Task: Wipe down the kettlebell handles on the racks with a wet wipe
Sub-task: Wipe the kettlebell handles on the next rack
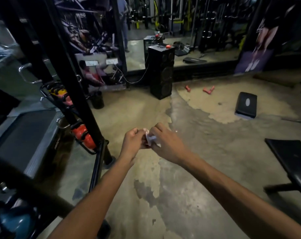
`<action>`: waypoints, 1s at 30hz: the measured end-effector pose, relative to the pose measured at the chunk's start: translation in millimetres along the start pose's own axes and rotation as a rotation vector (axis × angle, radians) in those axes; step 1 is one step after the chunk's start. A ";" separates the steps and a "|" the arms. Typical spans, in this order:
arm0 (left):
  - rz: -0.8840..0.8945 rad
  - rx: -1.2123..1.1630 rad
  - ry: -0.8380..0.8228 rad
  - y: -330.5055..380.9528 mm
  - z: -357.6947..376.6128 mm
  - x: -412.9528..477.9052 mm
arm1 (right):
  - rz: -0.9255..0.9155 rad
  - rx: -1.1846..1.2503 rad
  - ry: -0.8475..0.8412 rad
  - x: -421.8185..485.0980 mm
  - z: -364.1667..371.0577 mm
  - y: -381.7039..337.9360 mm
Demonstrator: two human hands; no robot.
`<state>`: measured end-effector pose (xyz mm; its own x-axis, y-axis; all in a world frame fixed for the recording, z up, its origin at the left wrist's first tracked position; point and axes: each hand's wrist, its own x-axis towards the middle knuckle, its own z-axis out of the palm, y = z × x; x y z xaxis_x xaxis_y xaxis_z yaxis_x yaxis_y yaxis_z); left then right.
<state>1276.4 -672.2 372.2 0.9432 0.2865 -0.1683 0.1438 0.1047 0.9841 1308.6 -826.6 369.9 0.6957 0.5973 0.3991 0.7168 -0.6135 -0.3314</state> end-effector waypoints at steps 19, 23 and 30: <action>0.111 0.036 0.014 23.7 5.3 334.0 | 0.692 0.976 -0.079 277.5 77.5 194.4; 0.106 0.086 0.076 38.6 -12.9 404.3 | 0.670 1.049 -0.183 356.1 100.7 223.0; 0.105 0.145 0.253 39.2 -62.9 541.7 | 0.482 1.041 -0.392 509.3 177.7 278.6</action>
<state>1774.1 -453.0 316.0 0.8534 0.5182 -0.0561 0.1078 -0.0702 0.9917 1871.0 -601.6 328.9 0.7395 0.6485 -0.1806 -0.0503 -0.2143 -0.9755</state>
